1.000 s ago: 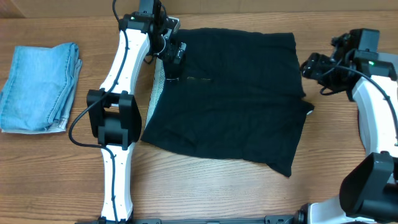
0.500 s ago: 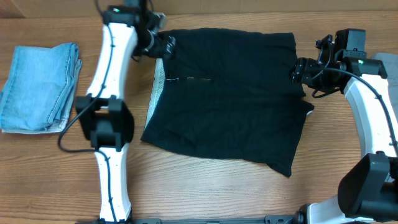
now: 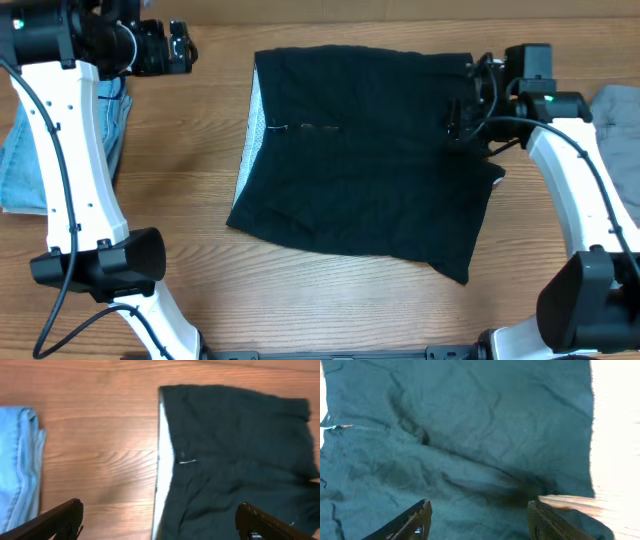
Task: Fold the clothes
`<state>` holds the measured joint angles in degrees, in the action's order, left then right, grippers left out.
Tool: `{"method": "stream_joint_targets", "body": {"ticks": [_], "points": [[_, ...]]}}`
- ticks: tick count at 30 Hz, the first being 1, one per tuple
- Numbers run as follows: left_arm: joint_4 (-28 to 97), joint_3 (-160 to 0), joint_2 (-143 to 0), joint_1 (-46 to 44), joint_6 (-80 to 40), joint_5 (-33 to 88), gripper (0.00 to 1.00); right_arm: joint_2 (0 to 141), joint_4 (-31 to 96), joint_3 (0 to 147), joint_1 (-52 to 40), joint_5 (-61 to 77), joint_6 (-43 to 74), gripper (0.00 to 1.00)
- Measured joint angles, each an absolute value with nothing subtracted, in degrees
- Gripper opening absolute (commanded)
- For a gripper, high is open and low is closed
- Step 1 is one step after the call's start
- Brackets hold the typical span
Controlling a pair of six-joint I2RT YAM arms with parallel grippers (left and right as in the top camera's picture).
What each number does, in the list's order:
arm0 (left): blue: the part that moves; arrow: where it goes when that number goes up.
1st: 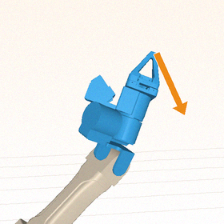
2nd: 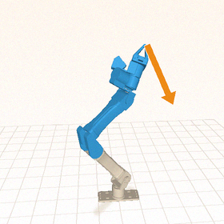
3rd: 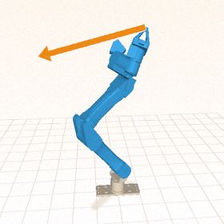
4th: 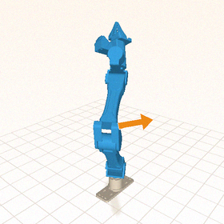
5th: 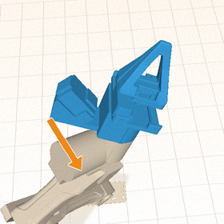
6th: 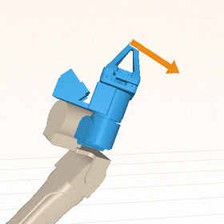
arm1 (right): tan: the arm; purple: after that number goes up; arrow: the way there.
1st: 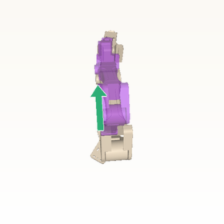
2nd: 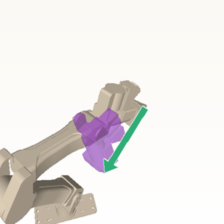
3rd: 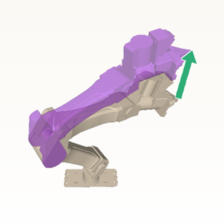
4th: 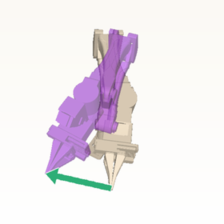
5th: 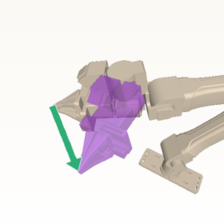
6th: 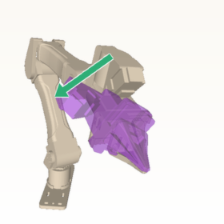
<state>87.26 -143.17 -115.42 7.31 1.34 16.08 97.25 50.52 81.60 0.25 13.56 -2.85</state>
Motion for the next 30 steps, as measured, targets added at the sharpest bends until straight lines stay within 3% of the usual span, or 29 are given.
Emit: {"method": "stream_joint_targets", "body": {"ticks": [10, 15, 21, 27, 30], "points": [[91.0, -143.2, -115.1, 7.2, 1.4, 13.5, 1.00, 97.3, 52.7, 81.6, -2.0, 10.2, -3.0, 0.66], [90.0, -140.6, -106.5, 5.4, 1.3, 11.8, 1.00, 97.3, 52.3, 81.6, -2.0, 9.1, -3.0, 0.66], [73.8, -119.5, -91.2, -2.8, -4.0, 5.0, 1.00, 97.3, 52.3, 81.6, -2.0, 8.7, -3.1, 0.66], [42.9, -83.4, -94.3, -1.7, -9.6, 9.8, 1.00, 97.3, 53.1, 81.6, -2.0, 8.6, -3.1, 0.66], [35.9, -77.7, -96.5, 0.8, -11.7, 14.7, 1.00, 97.3, 52.5, 81.6, -2.0, 8.6, -3.0, 0.66]]}}
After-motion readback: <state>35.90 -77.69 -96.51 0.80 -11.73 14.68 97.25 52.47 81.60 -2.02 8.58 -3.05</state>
